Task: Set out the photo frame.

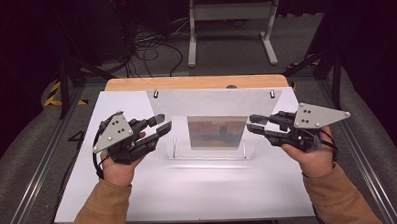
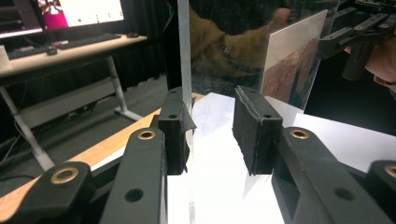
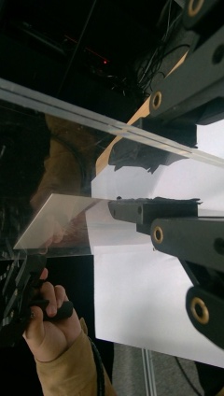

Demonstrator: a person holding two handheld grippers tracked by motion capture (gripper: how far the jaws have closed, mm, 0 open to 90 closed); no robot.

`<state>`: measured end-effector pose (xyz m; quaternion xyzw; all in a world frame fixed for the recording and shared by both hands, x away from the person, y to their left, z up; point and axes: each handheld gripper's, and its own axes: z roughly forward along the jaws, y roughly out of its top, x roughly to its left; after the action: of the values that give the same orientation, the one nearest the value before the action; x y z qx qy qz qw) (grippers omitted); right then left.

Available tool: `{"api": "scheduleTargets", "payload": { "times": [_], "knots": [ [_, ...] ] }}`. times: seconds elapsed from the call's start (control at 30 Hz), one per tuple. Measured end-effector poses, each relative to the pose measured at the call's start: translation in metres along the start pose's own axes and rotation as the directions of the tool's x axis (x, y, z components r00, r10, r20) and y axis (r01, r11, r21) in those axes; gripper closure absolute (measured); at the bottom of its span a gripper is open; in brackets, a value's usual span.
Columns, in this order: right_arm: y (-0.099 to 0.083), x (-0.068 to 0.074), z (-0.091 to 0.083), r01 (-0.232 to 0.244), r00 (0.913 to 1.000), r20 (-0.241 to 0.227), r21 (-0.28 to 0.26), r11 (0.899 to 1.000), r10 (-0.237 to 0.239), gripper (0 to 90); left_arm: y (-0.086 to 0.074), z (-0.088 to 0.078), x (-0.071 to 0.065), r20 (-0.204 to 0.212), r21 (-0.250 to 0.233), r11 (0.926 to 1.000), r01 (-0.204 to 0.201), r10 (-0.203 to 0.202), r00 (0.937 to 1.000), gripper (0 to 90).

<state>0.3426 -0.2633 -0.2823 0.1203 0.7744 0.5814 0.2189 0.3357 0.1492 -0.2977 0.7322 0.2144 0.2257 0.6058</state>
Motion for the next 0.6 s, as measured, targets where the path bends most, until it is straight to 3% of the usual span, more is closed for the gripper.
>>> {"api": "scheduleTargets", "payload": {
  "times": [0.1, 0.2, 0.6],
  "knots": [
    [0.0, -0.006, 0.001, -0.023, 0.9997, 0.0, 0.001, 1.0, 0.023, 69.4, 0.002, 0.004, 0.004, 0.003, 0.015, 0.9997, 0.019, -0.019, 0.9998, 65.7],
    [0.0, -0.015, 0.004, -0.053, 0.9986, 0.005, 0.01, 0.999, 0.053, 68.9, 0.002, 0.014, 0.013, 0.007, 0.036, 0.9972, 0.065, -0.066, 0.9978, 65.6],
    [-0.019, -0.048, 0.029, -0.152, 0.9883, 0.013, 0.019, 0.988, 0.152, 67.1, -0.004, 0.038, 0.04, -0.016, 0.078, 0.9869, 0.141, -0.14, 0.99, 64.8]
  ]
}}
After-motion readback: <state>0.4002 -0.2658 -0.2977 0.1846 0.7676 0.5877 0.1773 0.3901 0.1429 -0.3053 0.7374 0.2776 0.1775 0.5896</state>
